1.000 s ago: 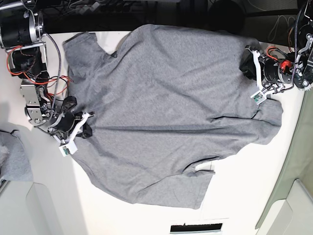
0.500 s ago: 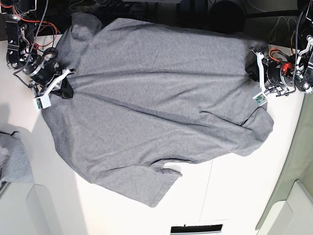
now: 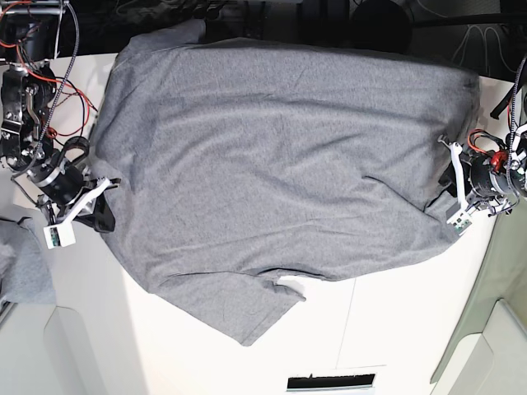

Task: Layout the t-shirt on the table in an organized manner, then fold the t-shirt properly
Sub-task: 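Stretch the shirt between both grippers and lay it flat, then release the shirt and regrasp its edges with both grippers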

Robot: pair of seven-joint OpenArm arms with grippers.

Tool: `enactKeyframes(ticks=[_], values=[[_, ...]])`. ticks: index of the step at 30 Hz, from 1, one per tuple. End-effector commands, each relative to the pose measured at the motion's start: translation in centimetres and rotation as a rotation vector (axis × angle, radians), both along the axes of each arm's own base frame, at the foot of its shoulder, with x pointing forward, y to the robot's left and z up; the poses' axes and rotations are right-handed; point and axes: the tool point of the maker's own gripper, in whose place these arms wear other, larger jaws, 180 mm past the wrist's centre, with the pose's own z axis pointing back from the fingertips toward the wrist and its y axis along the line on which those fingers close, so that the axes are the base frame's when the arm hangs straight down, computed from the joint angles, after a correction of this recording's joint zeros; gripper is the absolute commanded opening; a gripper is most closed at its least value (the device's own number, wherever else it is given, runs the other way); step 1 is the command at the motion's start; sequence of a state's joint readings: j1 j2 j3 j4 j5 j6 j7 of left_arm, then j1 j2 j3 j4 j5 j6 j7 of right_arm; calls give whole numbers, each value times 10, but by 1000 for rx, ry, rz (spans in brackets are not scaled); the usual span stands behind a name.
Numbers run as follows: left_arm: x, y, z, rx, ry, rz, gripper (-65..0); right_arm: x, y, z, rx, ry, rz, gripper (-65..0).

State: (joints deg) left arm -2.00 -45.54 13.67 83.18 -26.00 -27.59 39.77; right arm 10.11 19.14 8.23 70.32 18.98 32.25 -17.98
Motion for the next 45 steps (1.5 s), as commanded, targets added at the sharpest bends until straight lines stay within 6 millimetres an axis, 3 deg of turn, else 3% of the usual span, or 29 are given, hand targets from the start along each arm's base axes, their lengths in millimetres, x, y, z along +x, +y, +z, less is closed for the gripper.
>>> enactKeyframes(ticks=[1, 5, 9, 11, 14, 17, 20, 26, 30, 33, 38, 42, 45], values=[[16, 5, 17, 6, -57, 1, -476, 16, 0, 15, 2, -51, 1, -650], [18, 4, 4, -15, -37, 41, -476, 26, 18, -14, 0, 40, 31, -650], [-6, 14, -39, -25, 81, 129, -476, 11, 28, -57, -82, 173, 106, -650], [-20, 25, -61, 14, 137, 159, -476, 2, 26, -72, -137, 216, 133, -650], [-27, 47, -75, 78, 183, 199, -476, -1, 11, -76, -164, 233, 117, -650], [-13, 69, -69, 114, 156, 290, -476, 0, -8, -71, -164, 227, 86, -650], [11, 74, -55, 107, 109, 319, -476, 0, -25, -67, -174, 225, 65, -650], [66, 49, -25, 45, 1, 305, -476, 2, -35, -64, -178, 223, 41, -650], [88, 20, -19, -5, -21, 290, -476, 6, -47, -60, -176, 212, -16, -650], [92, 3, -21, -28, -10, 281, -476, 10, -54, -54, -144, 195, -55, -650], [91, 4, -16, -43, -2, 290, -476, 21, -62, -31, -16, 131, -121, -650], [95, -14, 12, -174, -19, 236, -476, 25, -90, -8, 64, 103, -217, -650], [83, -37, 27, -255, 1, 137, -476, 10, -118, 3, 127, 114, -291, -650]])
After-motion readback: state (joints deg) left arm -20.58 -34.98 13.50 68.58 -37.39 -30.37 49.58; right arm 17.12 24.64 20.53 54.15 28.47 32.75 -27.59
